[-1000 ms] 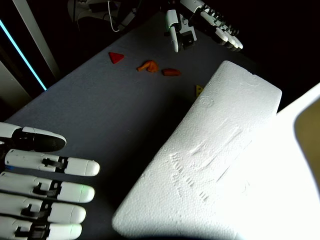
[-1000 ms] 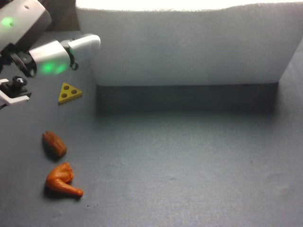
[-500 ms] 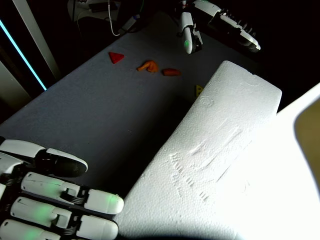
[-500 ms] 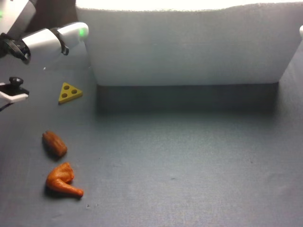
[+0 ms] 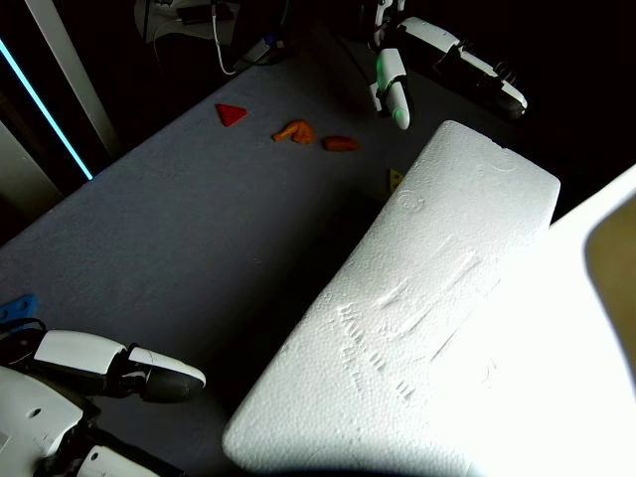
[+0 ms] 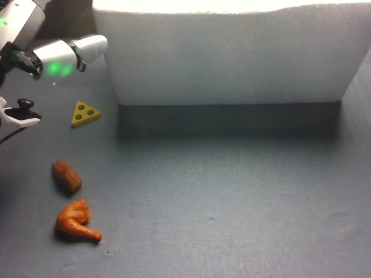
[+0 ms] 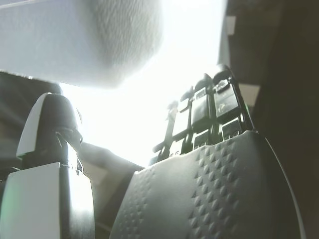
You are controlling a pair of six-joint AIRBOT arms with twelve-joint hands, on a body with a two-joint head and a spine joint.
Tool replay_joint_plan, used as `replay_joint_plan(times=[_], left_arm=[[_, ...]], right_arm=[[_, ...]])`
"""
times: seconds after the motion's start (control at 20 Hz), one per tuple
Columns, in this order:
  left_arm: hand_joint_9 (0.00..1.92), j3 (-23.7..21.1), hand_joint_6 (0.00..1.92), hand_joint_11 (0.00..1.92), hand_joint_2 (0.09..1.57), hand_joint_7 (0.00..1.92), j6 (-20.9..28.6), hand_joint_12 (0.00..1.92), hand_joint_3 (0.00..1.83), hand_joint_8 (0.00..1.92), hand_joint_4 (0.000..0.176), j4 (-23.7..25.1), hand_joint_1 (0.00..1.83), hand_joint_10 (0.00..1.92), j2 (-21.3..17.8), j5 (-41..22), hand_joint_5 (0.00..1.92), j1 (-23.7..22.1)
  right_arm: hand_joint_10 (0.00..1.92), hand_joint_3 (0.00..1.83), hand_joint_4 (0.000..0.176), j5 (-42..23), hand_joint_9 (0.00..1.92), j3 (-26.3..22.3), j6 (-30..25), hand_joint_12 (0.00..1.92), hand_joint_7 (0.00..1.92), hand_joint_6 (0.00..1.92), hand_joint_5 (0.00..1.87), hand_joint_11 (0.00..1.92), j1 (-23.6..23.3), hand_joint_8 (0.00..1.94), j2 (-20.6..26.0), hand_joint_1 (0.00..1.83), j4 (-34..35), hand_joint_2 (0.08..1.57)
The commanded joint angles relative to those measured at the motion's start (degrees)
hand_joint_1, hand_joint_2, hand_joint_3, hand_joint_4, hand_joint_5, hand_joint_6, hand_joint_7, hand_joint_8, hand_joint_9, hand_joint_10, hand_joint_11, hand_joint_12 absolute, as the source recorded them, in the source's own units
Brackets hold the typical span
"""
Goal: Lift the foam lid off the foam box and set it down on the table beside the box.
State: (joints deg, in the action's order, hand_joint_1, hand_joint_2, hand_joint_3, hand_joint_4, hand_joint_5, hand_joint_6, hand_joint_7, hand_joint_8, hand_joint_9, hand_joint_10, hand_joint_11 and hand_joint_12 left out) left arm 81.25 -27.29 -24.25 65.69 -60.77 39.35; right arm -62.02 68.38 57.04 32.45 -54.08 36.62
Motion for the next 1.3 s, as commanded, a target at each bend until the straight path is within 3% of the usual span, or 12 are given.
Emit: replay_joint_plan(times=[0.0,0.15,0.25,0.3,0.5,0.6,0.65,0.7,0.75,1.0,1.15,1.25], left_arm=[[0.00,0.78,0.00,0.00,1.07,0.00,0.53,0.00,0.00,0.00,0.064,0.06,0.68,0.00,0.10,-5.87,0.00,-0.70],[0.00,2.35,0.00,0.00,1.05,0.00,1.71,0.00,0.00,0.00,0.028,-0.77,0.66,0.00,1.18,-4.49,0.00,-0.82],[0.00,3.02,0.00,0.00,1.04,0.00,1.79,0.00,0.00,0.00,0.043,-0.79,0.67,0.00,1.79,-3.31,0.00,-1.32],[0.00,3.40,0.00,0.00,1.04,0.00,1.96,0.00,0.00,0.00,0.057,-0.87,0.67,0.00,2.17,-2.81,0.00,-1.56],[0.00,5.23,0.00,0.00,1.02,0.00,3.65,0.00,0.00,0.00,0.057,-1.31,0.65,0.00,3.91,-1.55,0.00,-1.73],[0.00,5.97,0.00,0.01,1.02,0.00,3.95,0.00,0.00,0.00,0.039,-1.48,0.65,0.00,4.56,-0.65,0.00,-2.24],[0.00,6.60,0.00,0.00,1.02,0.00,4.40,0.00,0.00,0.00,0.033,-1.48,0.66,0.00,5.08,-0.21,0.00,-2.53],[0.00,7.20,0.00,0.02,1.02,0.00,4.71,0.01,0.00,0.00,0.022,-1.48,0.66,0.00,5.56,0.22,0.00,-2.73],[0.00,7.49,0.00,0.03,1.02,0.00,4.91,0.01,0.00,0.00,0.019,-1.49,0.65,0.00,5.82,0.42,0.00,-2.80],[0.00,8.51,0.00,0.00,1.02,0.00,5.66,0.00,0.00,0.00,0.034,-1.25,0.67,0.00,6.62,1.24,0.00,-3.23],[0.00,9.06,0.00,0.00,1.03,0.00,6.02,0.00,0.00,0.00,0.058,-1.09,0.66,0.00,7.23,1.76,0.00,-3.47],[0.00,9.57,0.00,0.00,1.02,0.00,6.34,0.00,0.00,0.00,0.047,-0.68,0.65,0.00,7.69,2.37,0.00,-3.83]], right_arm=[[0.01,0.00,0.000,-6.30,0.03,0.95,-1.04,1.92,0.00,0.00,0.00,0.00,-0.63,0.00,0.43,0.59,-0.63,1.17],[0.00,0.00,0.000,-4.24,0.00,2.99,-2.31,1.52,0.00,0.00,0.00,0.00,-0.69,0.00,-0.92,0.67,0.72,1.17],[0.03,0.00,0.000,-2.90,0.01,3.99,-2.77,1.44,0.00,0.00,0.00,0.00,-0.72,0.00,-1.58,0.61,1.42,1.18],[0.06,0.00,0.000,-2.25,0.01,4.43,-2.85,1.56,0.00,0.00,0.00,0.00,-0.75,0.00,-1.88,0.59,1.83,1.17],[0.01,0.00,0.000,0.07,0.02,6.78,-4.98,1.64,0.00,0.00,0.00,0.00,-0.76,0.00,-3.74,0.70,2.45,1.18],[0.00,0.00,0.000,0.46,0.00,7.37,-5.80,1.30,0.00,0.00,0.00,0.00,-0.76,0.00,-4.33,0.76,2.45,1.16],[0.00,0.00,0.000,0.59,0.00,7.57,-5.99,0.85,0.00,0.00,0.00,0.00,-0.76,0.00,-4.53,0.78,2.45,1.16],[0.00,0.00,0.000,0.67,0.00,7.70,-5.99,0.17,0.00,0.00,0.00,0.00,-0.85,0.00,-4.70,0.77,2.45,1.17],[0.00,0.00,0.000,0.76,0.00,7.84,-6.08,0.03,0.00,0.00,0.00,0.00,-0.95,0.00,-4.90,0.75,2.43,1.17],[0.00,0.00,0.000,0.91,0.00,8.51,-7.57,0.00,0.00,0.00,0.00,0.00,-1.67,0.00,-5.79,0.73,1.19,1.14],[0.00,0.00,0.000,0.92,0.00,8.62,-7.66,0.00,0.00,0.00,0.00,0.00,-2.11,0.00,-6.05,0.75,0.78,1.15],[0.00,0.00,0.000,0.91,0.00,8.68,-8.00,0.00,0.01,0.00,0.00,0.00,-2.15,0.00,-6.17,0.74,0.47,1.14]])
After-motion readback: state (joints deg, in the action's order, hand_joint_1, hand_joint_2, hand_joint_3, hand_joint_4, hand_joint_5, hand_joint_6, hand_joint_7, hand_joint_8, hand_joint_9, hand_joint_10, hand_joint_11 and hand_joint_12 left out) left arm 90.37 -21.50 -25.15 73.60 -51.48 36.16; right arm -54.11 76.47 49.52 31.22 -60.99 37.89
